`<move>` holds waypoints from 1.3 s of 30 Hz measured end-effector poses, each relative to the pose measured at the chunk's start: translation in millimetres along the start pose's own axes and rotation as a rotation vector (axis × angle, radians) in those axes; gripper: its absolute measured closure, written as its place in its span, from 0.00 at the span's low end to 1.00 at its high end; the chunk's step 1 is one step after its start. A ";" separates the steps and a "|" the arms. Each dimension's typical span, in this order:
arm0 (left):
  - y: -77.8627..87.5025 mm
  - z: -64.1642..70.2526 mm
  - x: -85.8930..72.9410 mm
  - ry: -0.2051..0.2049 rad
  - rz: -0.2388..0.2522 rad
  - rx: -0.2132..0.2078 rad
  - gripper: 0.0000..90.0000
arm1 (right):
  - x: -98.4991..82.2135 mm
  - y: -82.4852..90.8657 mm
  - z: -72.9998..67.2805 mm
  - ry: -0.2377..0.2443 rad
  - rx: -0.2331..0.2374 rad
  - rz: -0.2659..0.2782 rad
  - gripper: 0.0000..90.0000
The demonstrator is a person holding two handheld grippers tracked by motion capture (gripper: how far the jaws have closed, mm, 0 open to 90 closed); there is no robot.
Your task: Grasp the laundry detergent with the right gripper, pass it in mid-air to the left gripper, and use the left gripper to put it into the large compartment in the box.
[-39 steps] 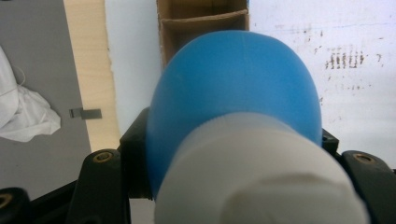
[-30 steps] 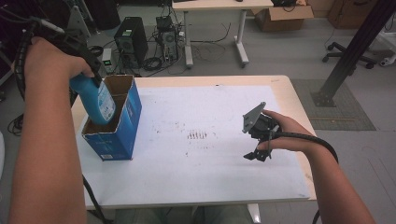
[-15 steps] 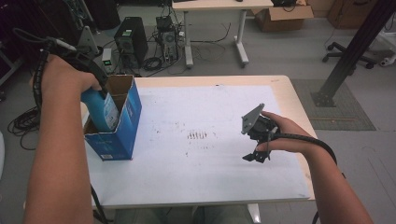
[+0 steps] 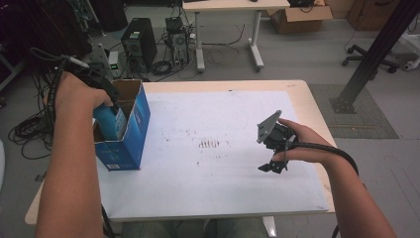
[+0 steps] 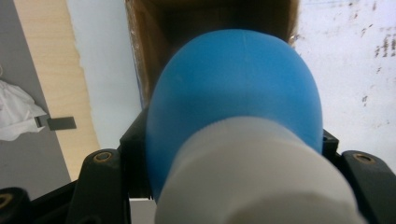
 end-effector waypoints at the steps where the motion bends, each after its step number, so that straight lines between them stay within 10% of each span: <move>1: -2.5 -0.6 0.1 0.004 0.000 -0.003 0.43 | 0.0 -0.2 0.1 -0.001 -0.001 -0.002 0.04; 39: -72.5 -2.2 3.0 -0.025 -0.049 -0.015 0.43 | 0.4 -8.0 1.5 -0.019 0.011 0.008 0.04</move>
Point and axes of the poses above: each handheld gripper's, and its own axes: y roughly backward along the jaws, x roughly out of its top, z roughly to its right, the point moved 2 cm from there along -y, roughly forward along the jaws, and after that the axes turned 5 degrees about -y, right-handed, at the moved point
